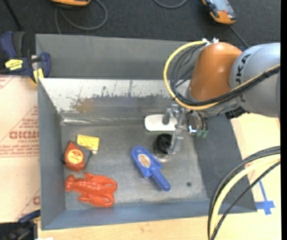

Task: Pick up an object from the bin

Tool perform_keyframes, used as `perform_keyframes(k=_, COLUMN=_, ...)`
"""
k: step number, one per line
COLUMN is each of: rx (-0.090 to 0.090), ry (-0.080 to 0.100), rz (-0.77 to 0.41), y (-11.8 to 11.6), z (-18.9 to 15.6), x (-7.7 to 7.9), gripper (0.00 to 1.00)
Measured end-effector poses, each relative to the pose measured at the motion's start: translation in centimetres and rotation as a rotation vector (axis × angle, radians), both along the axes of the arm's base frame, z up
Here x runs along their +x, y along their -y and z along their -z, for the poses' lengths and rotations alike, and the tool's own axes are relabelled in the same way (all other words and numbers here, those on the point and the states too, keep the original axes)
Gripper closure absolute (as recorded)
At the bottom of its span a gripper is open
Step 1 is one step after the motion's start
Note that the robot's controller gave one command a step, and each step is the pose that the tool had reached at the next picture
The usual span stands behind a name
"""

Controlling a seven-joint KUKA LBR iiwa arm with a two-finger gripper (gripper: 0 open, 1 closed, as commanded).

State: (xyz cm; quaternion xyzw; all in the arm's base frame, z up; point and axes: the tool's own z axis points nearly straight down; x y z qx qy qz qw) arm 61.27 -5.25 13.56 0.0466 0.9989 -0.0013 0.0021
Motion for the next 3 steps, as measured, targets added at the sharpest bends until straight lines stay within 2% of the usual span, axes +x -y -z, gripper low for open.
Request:
perform_keyframes(k=1, rx=0.003, ry=0.001, rz=-0.096, y=0.4, z=4.5, x=0.7, gripper=1.0)
perform_keyframes(k=2, rx=0.003, ry=0.002, rz=-0.096, y=0.4, z=4.5, x=0.7, gripper=1.0)
perform_keyframes(k=3, rx=0.002, ry=0.004, rz=-0.118, y=3.4, z=4.4, x=0.4, gripper=1.0)
